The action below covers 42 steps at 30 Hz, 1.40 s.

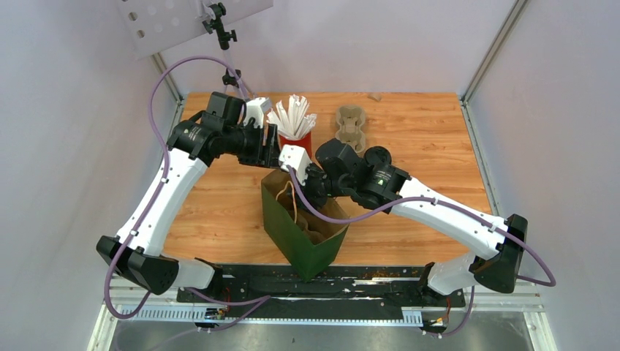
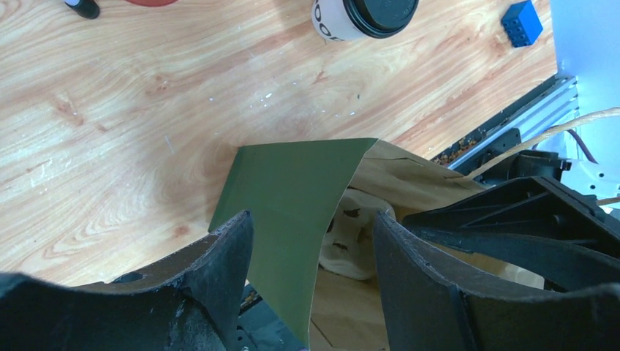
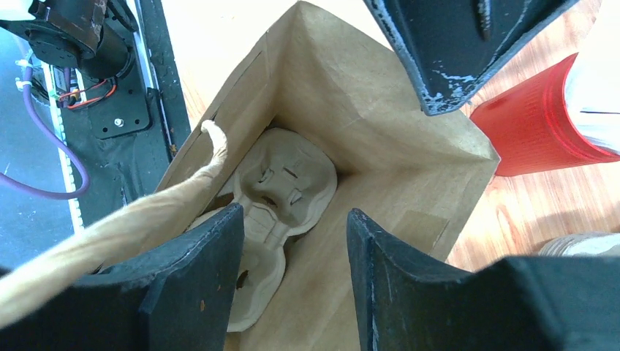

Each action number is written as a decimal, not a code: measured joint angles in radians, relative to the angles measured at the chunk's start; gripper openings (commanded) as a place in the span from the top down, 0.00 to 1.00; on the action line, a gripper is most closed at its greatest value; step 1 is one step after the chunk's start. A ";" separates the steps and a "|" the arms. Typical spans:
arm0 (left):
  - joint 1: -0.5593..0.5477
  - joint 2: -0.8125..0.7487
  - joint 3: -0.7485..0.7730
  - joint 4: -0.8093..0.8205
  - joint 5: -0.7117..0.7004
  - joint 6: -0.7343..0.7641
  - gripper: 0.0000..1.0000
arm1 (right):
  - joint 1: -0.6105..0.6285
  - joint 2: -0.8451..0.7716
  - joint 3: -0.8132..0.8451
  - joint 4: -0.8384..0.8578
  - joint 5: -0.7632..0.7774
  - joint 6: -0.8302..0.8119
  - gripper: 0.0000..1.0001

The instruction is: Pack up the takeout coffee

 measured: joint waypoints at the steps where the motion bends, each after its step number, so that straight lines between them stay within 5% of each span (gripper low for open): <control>1: 0.000 0.000 0.000 -0.005 0.000 0.007 0.33 | 0.000 0.000 0.000 0.000 -0.001 0.000 0.46; 9: -0.024 0.002 -0.005 -0.019 0.007 0.057 0.41 | 0.000 0.000 0.000 0.001 -0.007 0.003 0.46; 16: -0.092 0.065 0.000 -0.019 -0.004 0.111 0.89 | 0.000 0.000 0.000 -0.011 -0.006 0.004 0.45; 19: -0.093 0.076 0.000 -0.019 -0.014 0.117 1.00 | 0.000 0.000 0.000 -0.017 -0.006 0.004 0.45; 27: -0.090 0.054 -0.002 0.017 -0.039 0.081 1.00 | -0.002 -0.003 0.000 -0.020 -0.004 0.005 0.44; 42: -0.045 -0.159 -0.244 0.220 -0.097 -0.130 1.00 | -0.062 0.030 0.093 -0.100 -0.008 0.012 0.45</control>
